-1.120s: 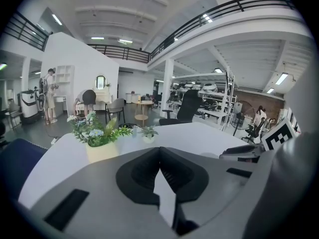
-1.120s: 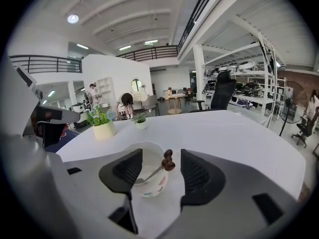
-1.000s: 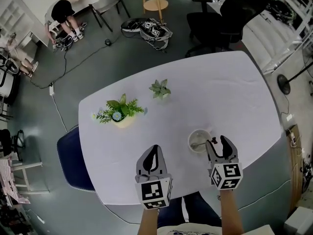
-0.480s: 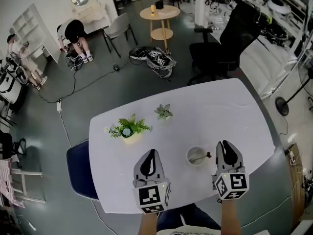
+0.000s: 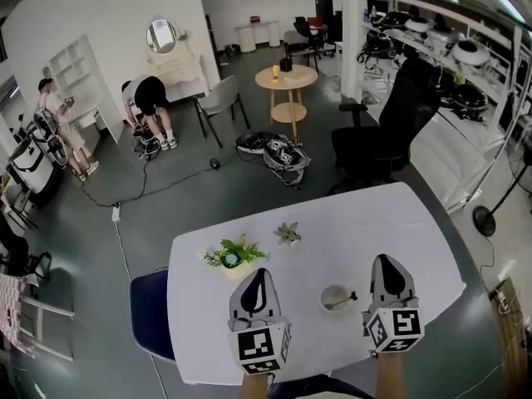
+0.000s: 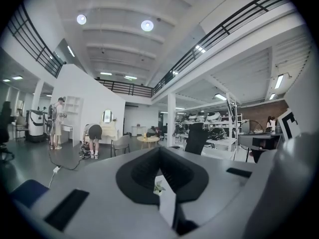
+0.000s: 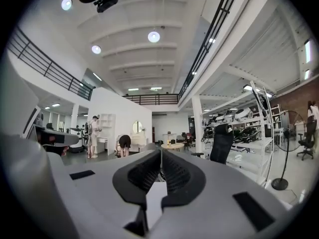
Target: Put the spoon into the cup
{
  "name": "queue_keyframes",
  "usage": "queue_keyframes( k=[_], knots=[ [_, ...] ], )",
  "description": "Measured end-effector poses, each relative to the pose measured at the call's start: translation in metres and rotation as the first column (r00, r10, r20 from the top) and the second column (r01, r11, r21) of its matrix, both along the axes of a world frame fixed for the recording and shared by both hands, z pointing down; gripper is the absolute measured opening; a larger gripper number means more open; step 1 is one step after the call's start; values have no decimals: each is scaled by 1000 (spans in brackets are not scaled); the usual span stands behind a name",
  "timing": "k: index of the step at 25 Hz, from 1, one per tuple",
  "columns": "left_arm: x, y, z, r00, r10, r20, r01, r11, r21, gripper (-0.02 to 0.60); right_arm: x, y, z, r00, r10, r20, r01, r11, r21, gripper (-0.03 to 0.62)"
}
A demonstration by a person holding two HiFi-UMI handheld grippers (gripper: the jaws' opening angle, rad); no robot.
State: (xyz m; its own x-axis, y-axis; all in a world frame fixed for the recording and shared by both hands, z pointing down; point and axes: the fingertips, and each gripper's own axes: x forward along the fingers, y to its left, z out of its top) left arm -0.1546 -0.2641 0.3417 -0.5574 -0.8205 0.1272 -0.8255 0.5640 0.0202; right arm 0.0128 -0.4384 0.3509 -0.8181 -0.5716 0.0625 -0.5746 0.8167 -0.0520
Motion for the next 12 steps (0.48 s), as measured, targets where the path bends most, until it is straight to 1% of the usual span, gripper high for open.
queue_keyframes(
  k=[6, 12],
  knots=[
    [2, 11, -33, 999, -17, 44, 16, 999, 40, 14, 4, 6, -30, 999, -2, 42, 1, 1000, 28, 11],
    [2, 19, -46, 997, -31, 67, 26, 997, 66, 14, 5, 12, -48, 998, -10, 57, 6, 998, 69, 11]
  ],
)
